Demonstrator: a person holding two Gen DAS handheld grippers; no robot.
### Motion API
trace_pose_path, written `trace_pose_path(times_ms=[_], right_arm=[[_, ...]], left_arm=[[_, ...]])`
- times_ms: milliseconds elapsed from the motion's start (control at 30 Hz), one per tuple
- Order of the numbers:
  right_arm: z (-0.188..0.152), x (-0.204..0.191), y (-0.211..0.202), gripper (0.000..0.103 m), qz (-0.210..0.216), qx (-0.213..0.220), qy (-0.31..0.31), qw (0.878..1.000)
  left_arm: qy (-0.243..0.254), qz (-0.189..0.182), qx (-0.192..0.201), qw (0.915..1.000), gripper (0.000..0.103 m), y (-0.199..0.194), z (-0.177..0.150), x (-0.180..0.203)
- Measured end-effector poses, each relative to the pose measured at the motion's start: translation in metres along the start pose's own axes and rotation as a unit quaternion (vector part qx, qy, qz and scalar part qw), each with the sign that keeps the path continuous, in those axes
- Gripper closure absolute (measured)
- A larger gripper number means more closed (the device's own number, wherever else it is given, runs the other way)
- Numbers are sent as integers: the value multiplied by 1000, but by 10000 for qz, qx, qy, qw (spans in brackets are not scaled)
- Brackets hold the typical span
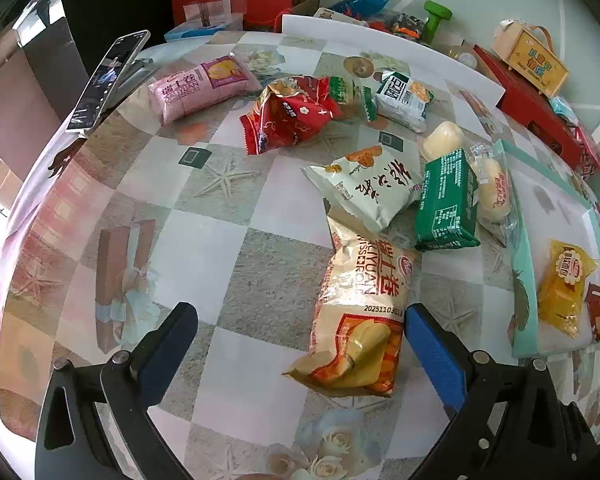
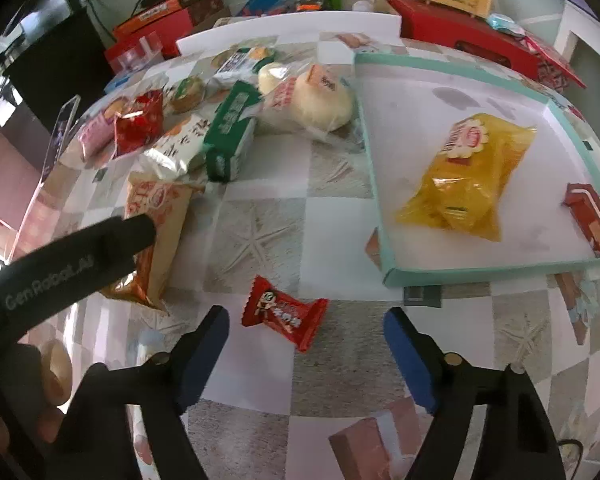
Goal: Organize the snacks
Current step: 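Grasp the cream roll bag with the left gripper while the right grasps the red candy, then carry the roll bag and red candy over the tray and release both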
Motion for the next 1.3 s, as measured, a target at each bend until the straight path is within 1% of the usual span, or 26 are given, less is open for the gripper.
trace_pose_path(times_ms=[100,167,233,267,333,367,400,433,467,533,567,633,667,833,1300], right_arm=[[-1,-2,4,30,-53,-20,-86,9999],[-1,-3,4,35,-159,47,-159,9997],[0,-4,4,44,-190,105,-188,9996],[0,-4,4,46,-224,129,-221,9994],[0,-4,3,56,-262,178,-269,9991],[-1,-6,4,57,-251,196,-281,9991],[0,-9,4,61,-251,200,-298,9990],[2,-9,4,63,-258,216,-319,9989],[3,-10,4,64,-246,229,-331,9989],[5,-10,5,66,-203,215,-333,9990],[6,-9,5,67,-182,222,-341,9990],[6,-7,3,68,-136,220,-337,9991],[6,-5,2,69,-109,225,-341,9991],[10,-2,3,69,3,229,-291,9993],[15,-4,-14,70,192,466,-225,9985]], left_arm=[[49,21,-40,10000,1,6,0,1],[56,-16,-3,10000,1,7,1,1],[87,7,14,10000,1,10,2,2],[108,-20,29,9999,1,12,2,3],[133,-73,30,9999,4,16,2,5],[140,-123,41,9998,6,17,1,6],[151,-221,54,9996,12,19,1,8],[153,-296,22,9994,21,21,2,10],[163,-338,23,9993,25,20,2,11],[220,-395,80,9989,40,18,4,15],[228,-443,85,9987,44,17,5,16],[239,-542,87,9982,55,16,5,18],[250,-584,88,9979,57,16,6,19],[256,-604,132,9978,61,12,7,19],[154,-639,420,9970,61,-6,6,14]])
Point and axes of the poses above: each gripper's, at about its wrist camera, not at the fingertips, and y roughly the way its jaws point, x to its right, z to its top, the point moved 6 cm from there along y, roughly the way its jaws point, and after that the axes turned 6 degrees about -z, right-handed, at the moved point
